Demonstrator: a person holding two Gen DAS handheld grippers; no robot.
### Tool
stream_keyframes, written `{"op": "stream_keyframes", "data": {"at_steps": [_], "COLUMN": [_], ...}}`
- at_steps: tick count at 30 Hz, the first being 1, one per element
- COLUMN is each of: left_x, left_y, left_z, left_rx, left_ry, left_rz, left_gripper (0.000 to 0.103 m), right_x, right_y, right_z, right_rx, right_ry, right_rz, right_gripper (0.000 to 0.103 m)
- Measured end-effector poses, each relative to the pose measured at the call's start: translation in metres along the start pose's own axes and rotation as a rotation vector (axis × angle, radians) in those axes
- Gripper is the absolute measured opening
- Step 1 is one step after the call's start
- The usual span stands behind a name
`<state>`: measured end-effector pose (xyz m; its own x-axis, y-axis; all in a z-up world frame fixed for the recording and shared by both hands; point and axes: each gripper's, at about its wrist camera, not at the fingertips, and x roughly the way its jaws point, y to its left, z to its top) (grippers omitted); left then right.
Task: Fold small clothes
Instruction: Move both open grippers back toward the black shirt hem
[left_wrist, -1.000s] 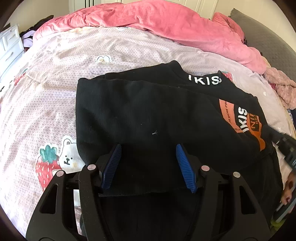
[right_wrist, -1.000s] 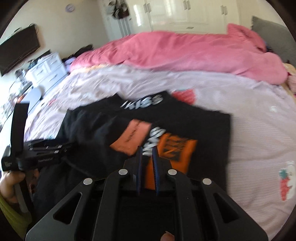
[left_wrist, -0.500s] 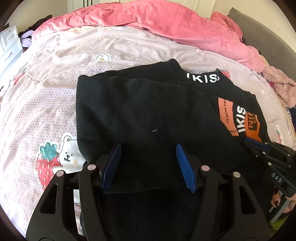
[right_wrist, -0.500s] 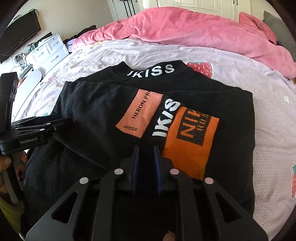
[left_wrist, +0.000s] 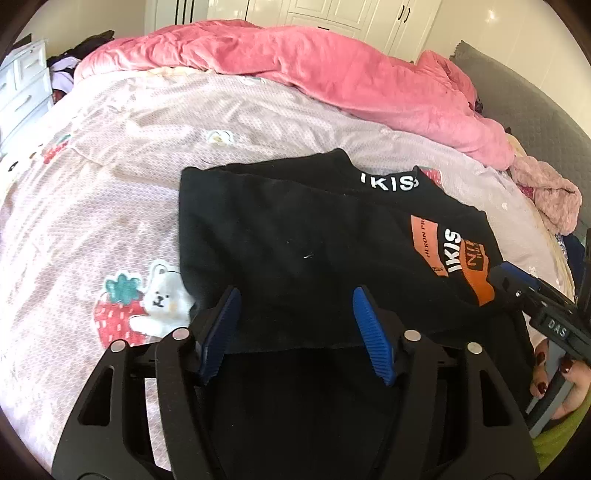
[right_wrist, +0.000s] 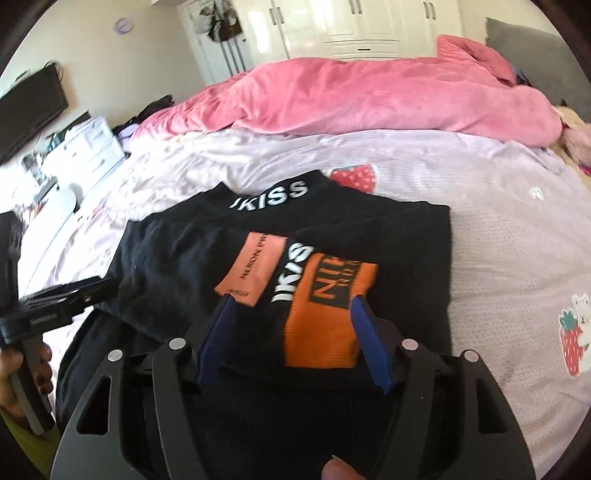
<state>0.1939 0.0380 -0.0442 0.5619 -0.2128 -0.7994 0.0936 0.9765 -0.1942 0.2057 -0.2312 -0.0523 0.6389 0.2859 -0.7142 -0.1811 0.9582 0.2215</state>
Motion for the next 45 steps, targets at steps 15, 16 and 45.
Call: {"op": "stream_keyframes", "data": {"at_steps": [15, 16, 45], "left_x": [-0.021, -0.025, -0.104], "left_y": [-0.008, -0.009, 0.001], "left_z": [-0.01, -0.012, -0.06], "left_rx": [-0.01, -0.012, -0.019], "left_ry": [-0.054, -0.066, -0.126], "left_rz": [-0.004, -0.01, 0.027], "left_gripper": [0.09, 0.093, 0.094], "right_x": [-0.018, -0.021, -0.087], "right_y": [-0.005, -0.005, 0.007], "right_z": [0.003, 0.003, -0.059], "right_rx": [0.018, 0.017, 0.047], "right_ry": [-0.068, -0.08, -0.081], "right_rz": [-0.019, -0.023, 0.007], "right_gripper": [0.09, 0.091, 0.098]}}
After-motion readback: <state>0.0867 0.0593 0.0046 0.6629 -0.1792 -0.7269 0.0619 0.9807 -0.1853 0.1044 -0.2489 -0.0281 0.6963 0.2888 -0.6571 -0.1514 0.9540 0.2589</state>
